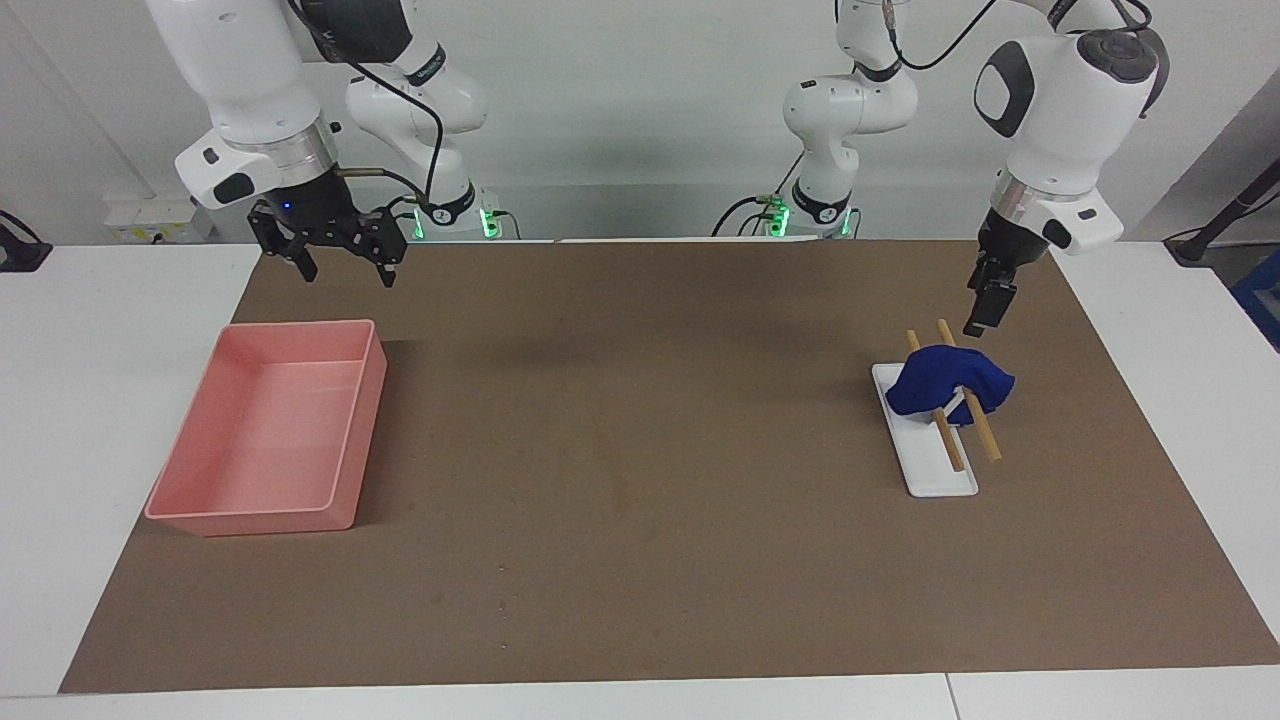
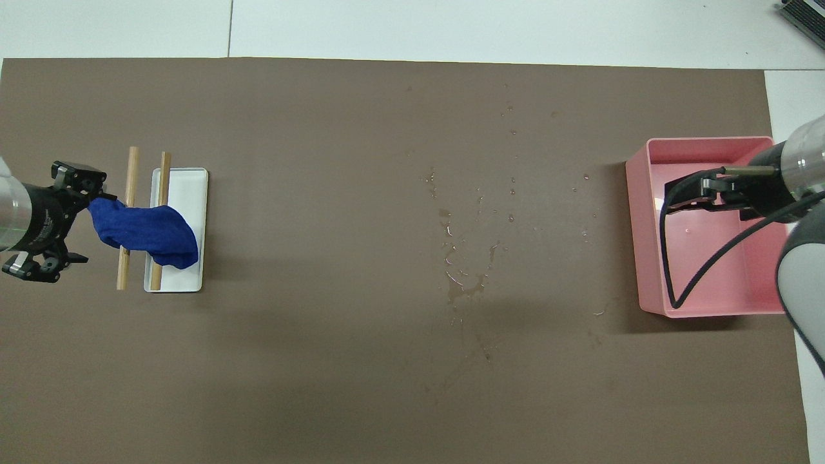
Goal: Wipe water with towel using both arms
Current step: 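Grasp the blue towel on the white tray with the left gripper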
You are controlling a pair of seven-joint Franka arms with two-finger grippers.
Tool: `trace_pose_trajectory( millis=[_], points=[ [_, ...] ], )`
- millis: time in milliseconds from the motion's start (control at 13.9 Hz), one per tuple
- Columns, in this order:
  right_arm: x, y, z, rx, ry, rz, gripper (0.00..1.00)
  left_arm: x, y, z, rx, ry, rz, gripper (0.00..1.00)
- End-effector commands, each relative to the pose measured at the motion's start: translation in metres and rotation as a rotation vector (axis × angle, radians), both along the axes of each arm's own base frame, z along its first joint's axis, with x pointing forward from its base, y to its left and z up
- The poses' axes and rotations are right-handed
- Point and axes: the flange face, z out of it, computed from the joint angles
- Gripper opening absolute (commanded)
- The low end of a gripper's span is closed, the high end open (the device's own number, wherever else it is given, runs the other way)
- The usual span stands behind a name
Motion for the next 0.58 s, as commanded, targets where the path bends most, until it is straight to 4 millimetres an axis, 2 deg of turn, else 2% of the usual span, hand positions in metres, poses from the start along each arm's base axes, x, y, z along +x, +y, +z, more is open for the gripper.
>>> trace_pose_trajectory(
  millis=[0,144,289,433,505],
  points=[
    [-0.006,0.000,0.000,0.004,0.003,-0.005,1.00,0.007,0.005,-0.029,0.001,-0.012,0.102,1.00],
    [-0.006,0.000,0.000,0.004,0.003,0.000,1.00,0.020,0.011,-0.056,-0.003,0.008,0.116,1.00],
    [-0.006,0.000,-0.001,0.003,0.006,0.001,1.00,0.024,0.019,-0.065,0.007,0.007,0.115,1.00],
    [-0.006,0.001,0.000,0.003,0.003,0.003,1.00,0.032,0.020,-0.087,0.018,0.025,0.113,1.00],
    [-0.006,0.000,0.000,0.003,0.003,0.001,1.00,0.032,0.022,-0.090,0.016,0.014,0.118,1.00]
  ],
)
